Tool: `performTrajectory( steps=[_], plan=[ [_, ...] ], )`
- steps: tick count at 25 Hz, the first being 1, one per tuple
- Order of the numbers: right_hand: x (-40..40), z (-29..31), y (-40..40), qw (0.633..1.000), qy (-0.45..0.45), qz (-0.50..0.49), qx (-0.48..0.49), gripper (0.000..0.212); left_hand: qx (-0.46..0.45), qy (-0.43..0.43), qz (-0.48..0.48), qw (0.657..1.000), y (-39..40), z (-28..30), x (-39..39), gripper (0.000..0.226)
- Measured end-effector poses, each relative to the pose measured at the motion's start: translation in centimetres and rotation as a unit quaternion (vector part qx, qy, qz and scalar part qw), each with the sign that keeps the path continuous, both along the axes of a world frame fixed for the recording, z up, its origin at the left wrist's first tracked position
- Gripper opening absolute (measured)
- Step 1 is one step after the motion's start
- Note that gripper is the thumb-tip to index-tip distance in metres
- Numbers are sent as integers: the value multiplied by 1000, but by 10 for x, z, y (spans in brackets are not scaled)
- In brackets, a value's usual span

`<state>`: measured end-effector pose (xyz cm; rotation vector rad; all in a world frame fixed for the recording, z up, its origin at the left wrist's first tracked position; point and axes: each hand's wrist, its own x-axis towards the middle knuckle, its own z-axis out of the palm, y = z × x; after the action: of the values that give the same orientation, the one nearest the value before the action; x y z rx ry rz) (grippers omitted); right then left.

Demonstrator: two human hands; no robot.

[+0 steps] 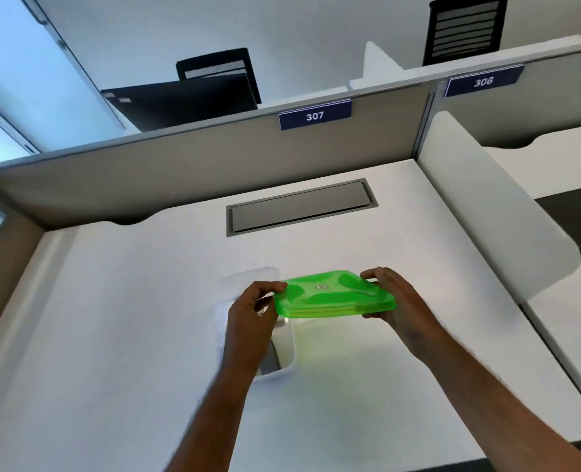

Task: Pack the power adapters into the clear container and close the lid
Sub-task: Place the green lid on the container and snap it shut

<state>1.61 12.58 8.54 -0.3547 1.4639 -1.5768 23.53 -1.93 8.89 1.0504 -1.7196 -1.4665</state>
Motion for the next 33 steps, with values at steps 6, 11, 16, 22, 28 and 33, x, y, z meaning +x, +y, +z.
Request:
performTrajectory(
  steps=[6,11,16,22,28,33],
  plan=[
    [63,-8,-32,997,10,54,57,14,-101,-38,25,994,-19,-14,71,43],
    [104,-20,-47,996,25,70,56,25,-125,-34,21,991,-31,-24,116,48],
    [124,-28,-59,992,57,84,70,35,-39,-9,69,997,-41,-32,134,34],
    [132,-35,-74,986,110,101,81,36,29,-56,74,995,-64,-44,134,35],
    [131,-45,-91,979,138,119,87,41,99,-65,107,987,-97,-61,118,43],
    [125,-51,-109,973,164,128,97,48,137,-101,101,980,-128,-76,98,32]
  ],
)
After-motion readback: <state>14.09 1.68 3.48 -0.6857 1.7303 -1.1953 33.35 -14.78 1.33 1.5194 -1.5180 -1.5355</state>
